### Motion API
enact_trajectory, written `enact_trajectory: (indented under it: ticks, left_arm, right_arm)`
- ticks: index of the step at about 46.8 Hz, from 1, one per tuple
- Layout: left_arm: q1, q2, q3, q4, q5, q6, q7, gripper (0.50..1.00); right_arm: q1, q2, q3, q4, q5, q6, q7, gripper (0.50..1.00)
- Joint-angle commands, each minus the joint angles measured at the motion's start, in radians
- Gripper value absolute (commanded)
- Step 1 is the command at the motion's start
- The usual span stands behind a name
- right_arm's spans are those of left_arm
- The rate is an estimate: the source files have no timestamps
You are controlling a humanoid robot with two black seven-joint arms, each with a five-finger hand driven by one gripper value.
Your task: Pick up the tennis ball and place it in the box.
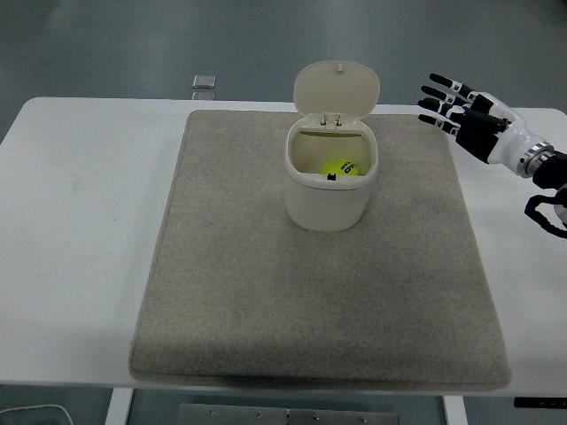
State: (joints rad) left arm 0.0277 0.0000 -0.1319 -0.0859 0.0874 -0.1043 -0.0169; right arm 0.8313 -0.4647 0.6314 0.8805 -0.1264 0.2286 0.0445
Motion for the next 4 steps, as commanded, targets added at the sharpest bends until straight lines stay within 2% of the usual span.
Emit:
enact_trajectory:
  ticks: [1,4]
  left_arm:
    - [0.000,0.000,0.000,0.000,0.000,0.000,0.000,0.992]
    - [0.000,0.000,0.000,0.000,0.000,0.000,0.000,0.992]
  right_arm:
    - [-0.001,0.001,0.004,0.000,0.004,0.000,0.000,0.903]
    - [-0.001,0.001,0.004,0.000,0.005,-0.002,0.000,0.903]
